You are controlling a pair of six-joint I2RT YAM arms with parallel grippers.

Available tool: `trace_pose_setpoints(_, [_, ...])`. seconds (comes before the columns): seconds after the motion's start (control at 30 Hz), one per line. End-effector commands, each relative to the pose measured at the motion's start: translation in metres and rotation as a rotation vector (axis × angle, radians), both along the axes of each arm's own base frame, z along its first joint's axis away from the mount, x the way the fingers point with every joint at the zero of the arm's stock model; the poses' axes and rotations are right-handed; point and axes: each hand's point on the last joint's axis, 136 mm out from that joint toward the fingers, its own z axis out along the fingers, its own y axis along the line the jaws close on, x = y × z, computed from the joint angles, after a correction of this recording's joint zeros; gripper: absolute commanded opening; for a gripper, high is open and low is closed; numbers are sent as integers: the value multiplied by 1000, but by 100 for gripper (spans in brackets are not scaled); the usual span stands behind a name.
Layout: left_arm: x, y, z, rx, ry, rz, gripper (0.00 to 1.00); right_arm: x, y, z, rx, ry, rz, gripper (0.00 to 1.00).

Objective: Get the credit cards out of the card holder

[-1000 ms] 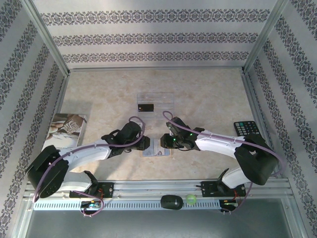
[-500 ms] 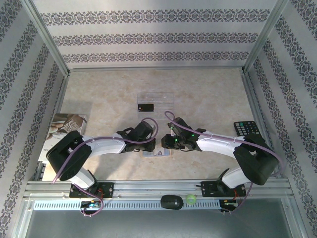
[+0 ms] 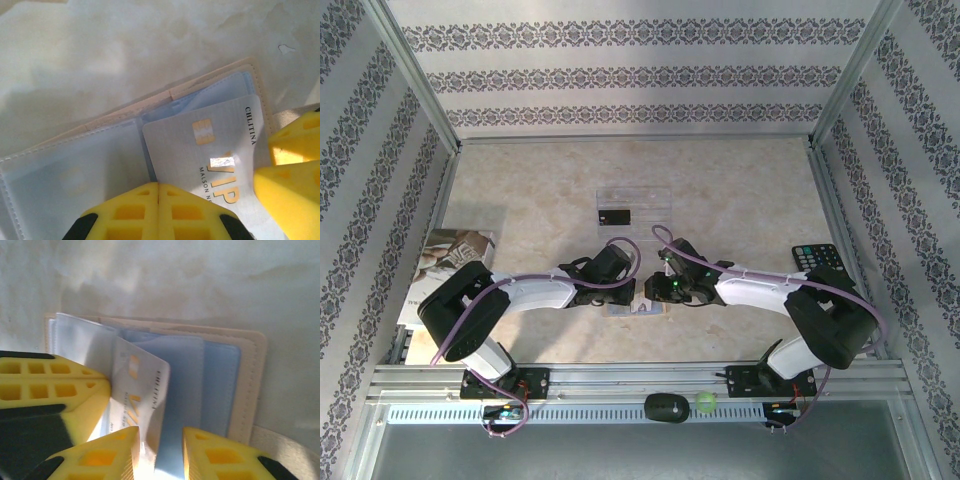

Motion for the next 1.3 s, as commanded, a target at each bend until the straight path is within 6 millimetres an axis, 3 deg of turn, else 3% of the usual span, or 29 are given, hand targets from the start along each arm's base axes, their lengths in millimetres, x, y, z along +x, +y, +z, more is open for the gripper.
trace_pose_setpoints(0.0, [-5,1,-6,18,23,1,4,-1,5,1,39,17,6,29])
trace_pose_setpoints(0.27, [-5,0,-6,13,23,-4,4,0,19,2,106,30,18,26])
trace_pose_setpoints(0.4, [-6,-2,-6,8,24,-9,4,0,20,-2,98,38,22,16])
trace_pose_setpoints(0.47, [-5,0,-3,8,15,-5,9,1,16,-4,81,33,15,7])
trace_pose_setpoints(0.57, [-1,0,11,-19,-20,2,24,3,9,4,75,-2,15,0])
trace_pose_setpoints(0.77, [10,-3,58,-90,-107,-6,44,13,0,50,65,-151,66,0])
trace_pose_setpoints(0.93, [21,31,108,-130,-204,74,61,32,-2,96,40,-292,143,0])
trace_pose_setpoints(1.03, [21,61,114,-121,-210,134,72,50,1,127,-6,-402,208,0])
trace_pose_setpoints(1.1, [19,76,113,-112,-198,162,100,65,3,142,-58,-474,256,0])
trace_pose_setpoints(1.27, [11,104,112,-102,-196,230,100,104,3,164,-235,-623,401,0])
